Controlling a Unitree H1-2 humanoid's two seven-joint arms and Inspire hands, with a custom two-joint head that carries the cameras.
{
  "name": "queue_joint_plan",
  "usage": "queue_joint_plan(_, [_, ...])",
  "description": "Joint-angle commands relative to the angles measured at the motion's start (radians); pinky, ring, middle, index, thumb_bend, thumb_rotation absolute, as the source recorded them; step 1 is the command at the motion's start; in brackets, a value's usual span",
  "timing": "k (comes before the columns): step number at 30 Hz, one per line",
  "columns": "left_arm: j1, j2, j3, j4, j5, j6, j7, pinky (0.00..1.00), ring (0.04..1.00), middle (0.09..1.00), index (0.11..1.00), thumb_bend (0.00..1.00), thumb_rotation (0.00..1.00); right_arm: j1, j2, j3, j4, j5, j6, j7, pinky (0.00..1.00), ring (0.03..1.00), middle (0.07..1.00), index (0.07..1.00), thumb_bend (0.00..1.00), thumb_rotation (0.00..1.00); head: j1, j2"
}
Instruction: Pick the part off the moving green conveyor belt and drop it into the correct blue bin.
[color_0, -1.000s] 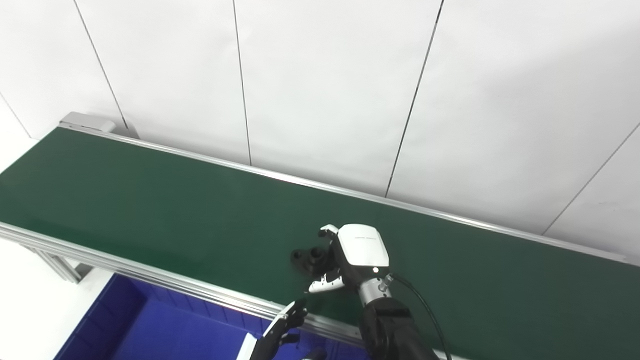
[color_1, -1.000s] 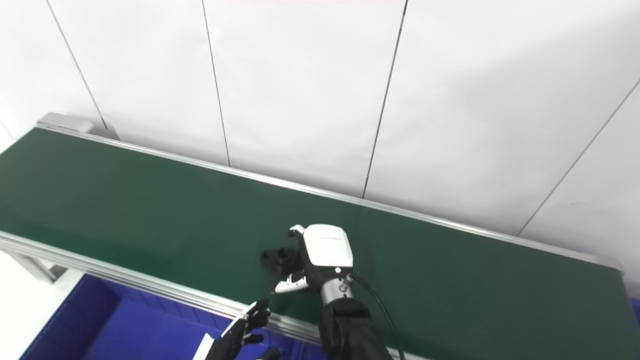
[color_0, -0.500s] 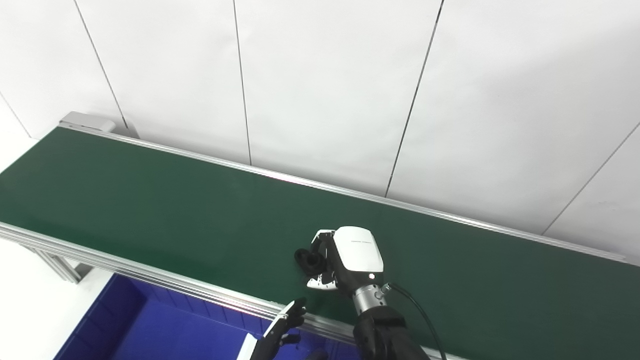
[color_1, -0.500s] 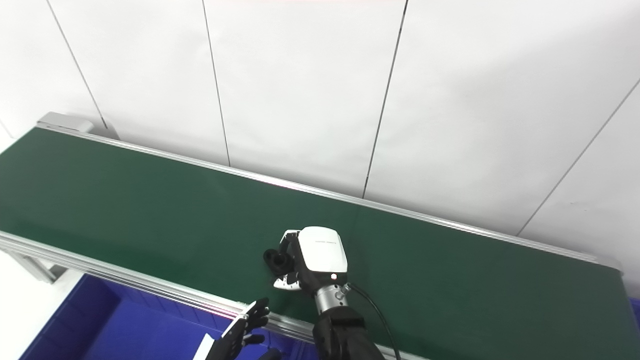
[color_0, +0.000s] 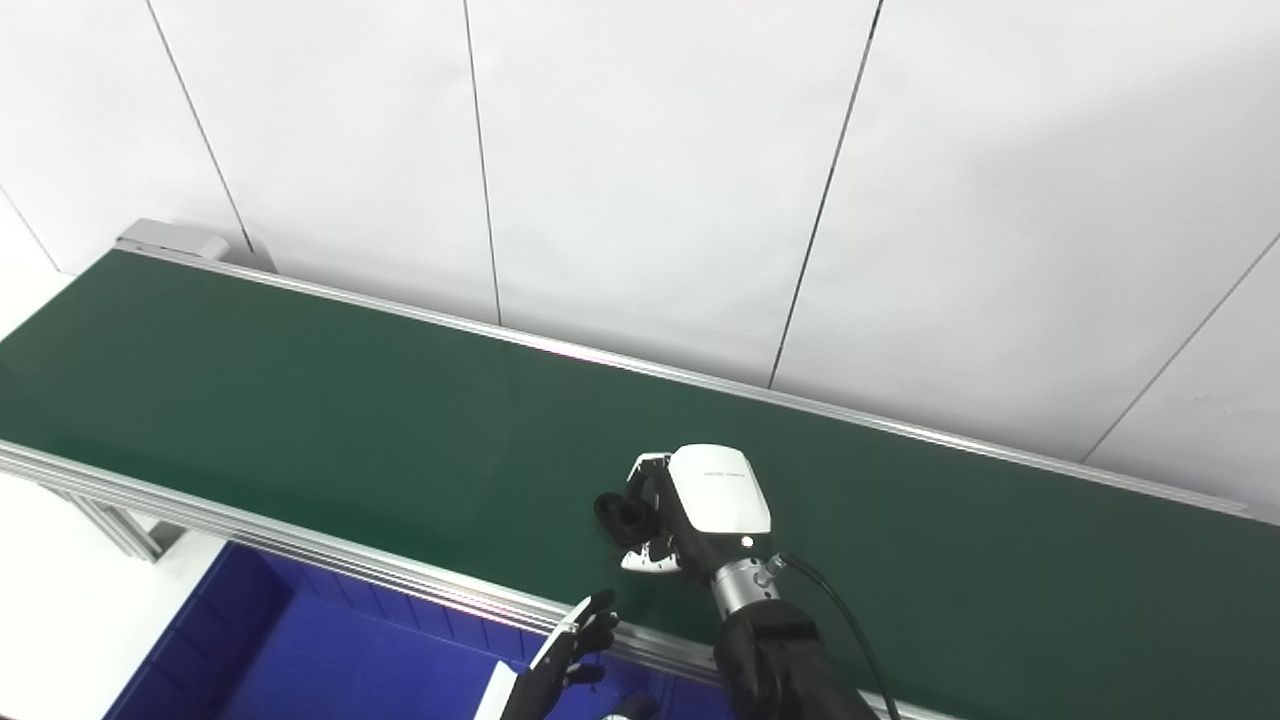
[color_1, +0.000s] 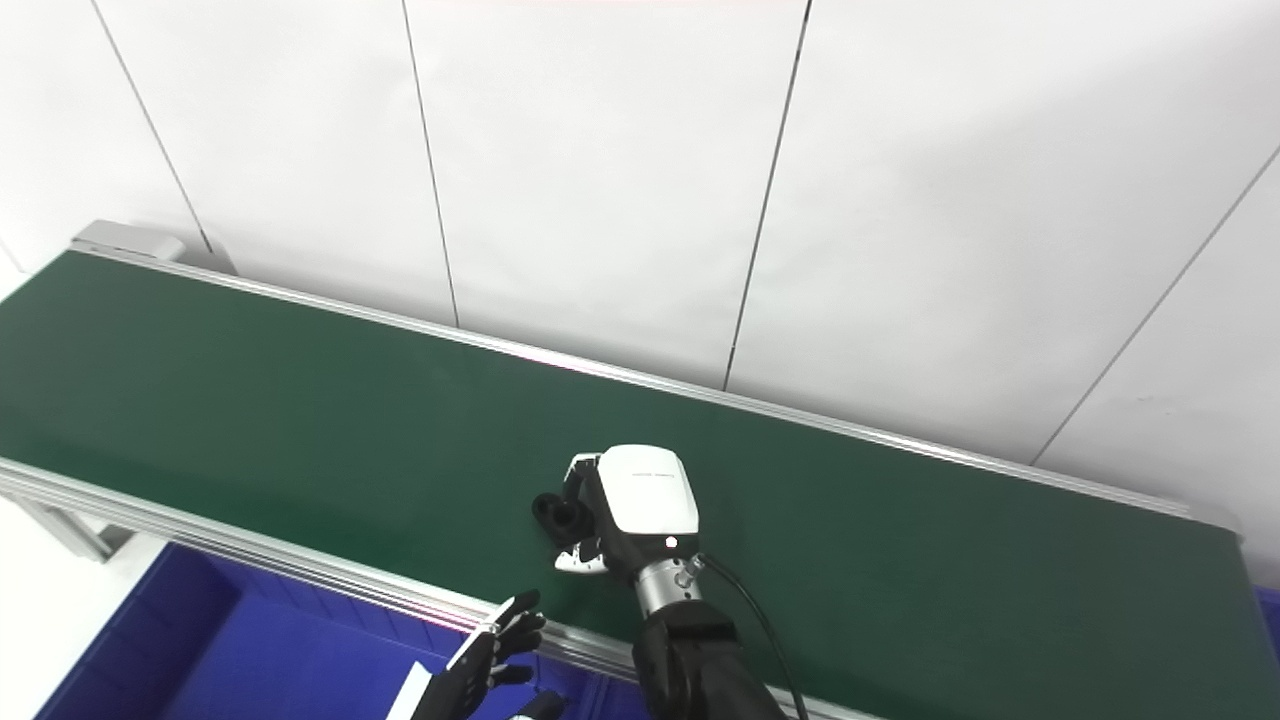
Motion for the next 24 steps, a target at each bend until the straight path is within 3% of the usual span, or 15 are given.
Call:
queue_joint_plan(1, [-0.001, -0.078, -0.063, -0.035, -0.006, -0.002, -0.003, 0.76, 0.839, 0.863, 0.903, 0.55, 0.72, -0.027, 0.011, -0.008, -0.028, 0.019, -0.006, 0.017, 0.12, 0.176, 0.269, 0.486, 0.51, 0.13, -0.001, 0.000])
queue_joint_plan(8, [-0.005, -0.071, -0.059, -0.033, -0.008, 0.002, -0.005, 0.75, 0.827, 0.849, 0.895, 0.55, 0.72, -0.015, 0.001, -0.031, -0.091, 0.070, -0.021, 0.036, 0.14, 0.191, 0.282, 0.485, 0.51, 0.13, -0.024, 0.001])
queue_joint_plan(11, [-0.006, -0.068, -0.056, -0.034, -0.009, 0.004, -0.006, 0.75, 0.828, 0.848, 0.894, 0.55, 0.73, -0.014, -0.028, -0.035, -0.184, 0.064, 0.011, 0.102, 0.14, 0.192, 0.281, 0.485, 0.51, 0.13, -0.039, 0.002])
queue_joint_plan(15, [-0.008, -0.063, -0.050, -0.034, -0.017, -0.003, -0.006, 0.75, 0.818, 0.835, 0.885, 0.55, 0.72, -0.009, -0.100, -0.057, -0.339, 0.053, 0.021, 0.198, 0.13, 0.182, 0.274, 0.487, 0.51, 0.13, -0.059, 0.003])
queue_joint_plan(20, [-0.011, -0.043, -0.037, -0.043, -0.030, -0.006, -0.013, 0.75, 0.808, 0.830, 0.882, 0.53, 0.75, 0.012, -0.236, -0.079, -0.520, 0.020, -0.005, 0.316, 0.17, 0.223, 0.322, 0.488, 0.51, 0.14, -0.117, 0.011])
queue_joint_plan(24, [-0.010, -0.026, -0.020, -0.056, -0.059, 0.000, -0.025, 0.77, 0.815, 0.832, 0.889, 0.54, 0.77, 0.056, -0.339, -0.076, -0.616, 0.007, -0.053, 0.374, 0.12, 0.178, 0.264, 0.487, 0.51, 0.13, -0.180, 0.022])
